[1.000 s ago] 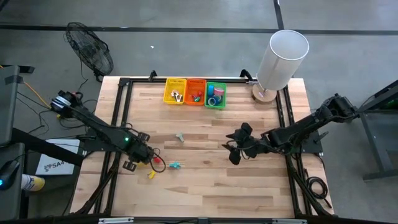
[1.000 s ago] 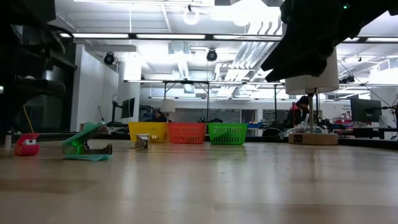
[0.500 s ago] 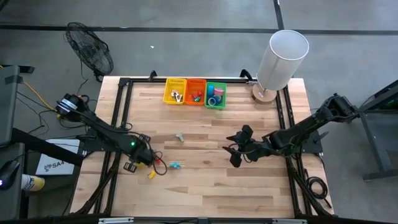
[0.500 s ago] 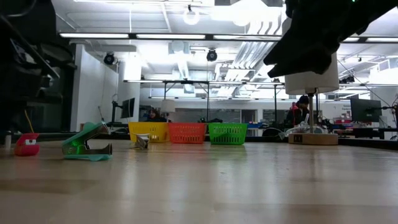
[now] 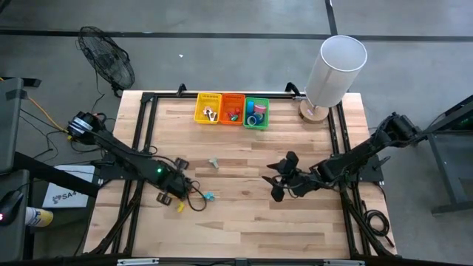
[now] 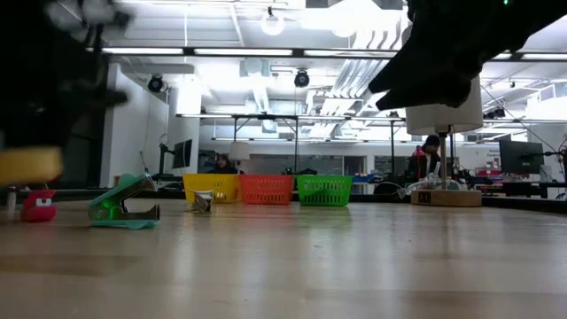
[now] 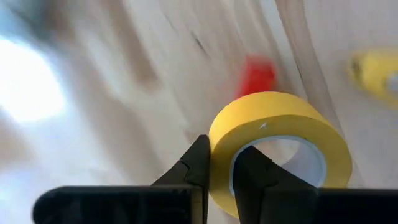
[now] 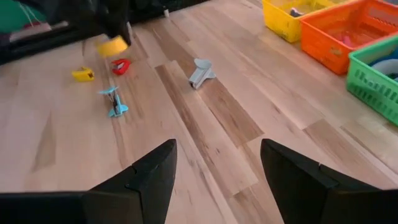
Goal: Pick and place Stapler, Stapler remover, tape
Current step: Put the yellow tape into the green basket
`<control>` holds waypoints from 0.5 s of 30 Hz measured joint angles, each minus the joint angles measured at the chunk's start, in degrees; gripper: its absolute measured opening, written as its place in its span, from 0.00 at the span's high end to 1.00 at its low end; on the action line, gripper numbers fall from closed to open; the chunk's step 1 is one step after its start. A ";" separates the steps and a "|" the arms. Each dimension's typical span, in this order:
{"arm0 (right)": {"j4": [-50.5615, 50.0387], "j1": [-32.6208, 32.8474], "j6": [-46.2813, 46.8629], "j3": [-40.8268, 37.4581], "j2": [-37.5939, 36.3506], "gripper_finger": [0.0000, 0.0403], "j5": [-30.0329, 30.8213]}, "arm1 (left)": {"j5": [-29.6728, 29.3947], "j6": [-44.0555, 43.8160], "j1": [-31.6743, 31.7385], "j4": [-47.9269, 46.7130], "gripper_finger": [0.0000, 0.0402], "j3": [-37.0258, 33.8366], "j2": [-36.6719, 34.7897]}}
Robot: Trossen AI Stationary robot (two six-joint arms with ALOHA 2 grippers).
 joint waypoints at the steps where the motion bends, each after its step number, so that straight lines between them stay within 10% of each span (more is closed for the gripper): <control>1: 1.55 0.00 -1.21 0.00 1.16 0.44 0.22 | -3.19 1.65 -0.01 0.34 0.91 2.19 0.00; 8: 17.17 -0.17 -13.09 0.02 9.66 0.44 3.89 | -26.63 17.65 0.02 13.53 0.91 12.37 -0.08; 15: 36.71 -1.67 -30.44 0.02 14.41 0.44 4.74 | -28.49 34.36 3.26 33.42 0.91 10.78 -0.09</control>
